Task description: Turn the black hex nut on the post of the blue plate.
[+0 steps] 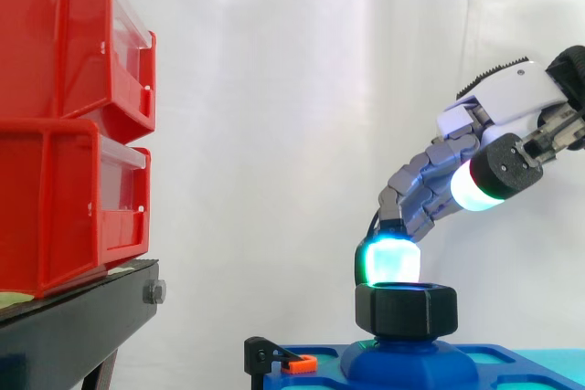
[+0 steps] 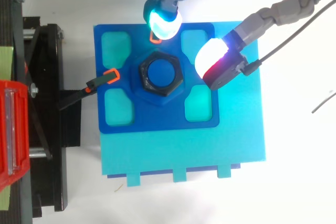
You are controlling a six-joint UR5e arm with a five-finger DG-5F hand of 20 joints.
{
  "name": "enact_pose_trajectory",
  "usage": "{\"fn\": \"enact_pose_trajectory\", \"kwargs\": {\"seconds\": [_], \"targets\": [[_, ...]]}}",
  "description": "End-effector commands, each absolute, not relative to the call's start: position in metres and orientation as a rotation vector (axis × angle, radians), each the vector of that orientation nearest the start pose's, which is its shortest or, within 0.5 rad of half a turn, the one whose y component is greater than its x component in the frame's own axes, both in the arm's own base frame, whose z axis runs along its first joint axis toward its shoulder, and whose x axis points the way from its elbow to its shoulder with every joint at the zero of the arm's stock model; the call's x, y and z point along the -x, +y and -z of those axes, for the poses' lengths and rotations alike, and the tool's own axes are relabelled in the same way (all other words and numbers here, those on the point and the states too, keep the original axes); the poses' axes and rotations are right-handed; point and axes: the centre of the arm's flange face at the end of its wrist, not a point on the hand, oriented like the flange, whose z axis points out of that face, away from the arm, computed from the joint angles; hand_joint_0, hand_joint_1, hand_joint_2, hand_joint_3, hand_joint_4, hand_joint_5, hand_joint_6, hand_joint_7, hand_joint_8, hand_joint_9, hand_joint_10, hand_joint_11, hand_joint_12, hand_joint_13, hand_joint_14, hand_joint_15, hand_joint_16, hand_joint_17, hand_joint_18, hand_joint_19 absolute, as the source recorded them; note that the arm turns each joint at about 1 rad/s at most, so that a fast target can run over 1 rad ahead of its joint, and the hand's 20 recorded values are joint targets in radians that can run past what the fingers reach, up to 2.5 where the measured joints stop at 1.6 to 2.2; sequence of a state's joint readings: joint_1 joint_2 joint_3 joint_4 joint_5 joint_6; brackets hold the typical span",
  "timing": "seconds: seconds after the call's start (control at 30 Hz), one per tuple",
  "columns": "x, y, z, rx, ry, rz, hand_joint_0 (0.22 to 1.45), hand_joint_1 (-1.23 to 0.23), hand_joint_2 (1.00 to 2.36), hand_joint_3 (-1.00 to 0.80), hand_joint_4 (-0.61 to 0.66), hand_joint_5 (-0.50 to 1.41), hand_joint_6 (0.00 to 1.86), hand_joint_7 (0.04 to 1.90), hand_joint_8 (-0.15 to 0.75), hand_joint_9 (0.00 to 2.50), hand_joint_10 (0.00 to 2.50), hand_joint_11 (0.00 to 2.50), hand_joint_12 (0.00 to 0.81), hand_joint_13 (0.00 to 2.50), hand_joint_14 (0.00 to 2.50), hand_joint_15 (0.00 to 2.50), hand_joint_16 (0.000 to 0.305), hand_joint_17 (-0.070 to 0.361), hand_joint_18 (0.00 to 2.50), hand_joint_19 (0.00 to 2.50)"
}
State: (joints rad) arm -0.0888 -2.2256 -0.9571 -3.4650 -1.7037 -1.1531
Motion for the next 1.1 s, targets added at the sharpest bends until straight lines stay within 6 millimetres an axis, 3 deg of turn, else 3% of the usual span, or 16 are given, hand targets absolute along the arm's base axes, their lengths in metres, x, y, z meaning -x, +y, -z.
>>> {"fn": "enact_pose_trajectory", "kwargs": {"seconds": [0.0,0.23,0.33,0.5,1.07], "targets": [[-0.697,-0.181,-0.364,-0.381,1.894,-0.339,0.45,-0.35,1.0,-0.5,0.16,-0.21,0.5,0.78,0.211,0.24,0.0,0.02,0.34,0.04,0.0,0.06,0.054,0.123,0.0,0.14],[-0.702,-0.179,-0.372,-0.357,1.859,-0.33,0.45,-0.35,1.0,-0.5,0.16,-0.21,0.5,0.78,0.21,0.24,0.0,0.02,0.34,0.04,0.0,0.06,0.054,0.121,0.0,0.14],[-0.709,-0.176,-0.36,-0.344,1.839,-0.322,0.45,-0.35,1.0,-0.5,0.16,-0.21,0.5,0.78,0.209,0.24,0.0,0.02,0.34,0.03,0.0,0.06,0.054,0.121,0.0,0.14],[-0.715,-0.162,-0.336,-0.343,1.808,-0.31,0.45,-0.35,1.0,-0.5,0.16,-0.21,0.5,0.78,0.207,0.24,0.0,0.01,0.339,0.03,0.0,0.05,0.054,0.121,0.0,0.14],[-0.729,-0.117,-0.334,-0.331,1.775,-0.328,0.45,-0.35,1.0,-0.5,0.16,-0.21,0.5,0.78,0.208,0.24,0.0,0.01,0.338,0.03,0.0,0.06,0.054,0.12,0.0,0.14]]}}
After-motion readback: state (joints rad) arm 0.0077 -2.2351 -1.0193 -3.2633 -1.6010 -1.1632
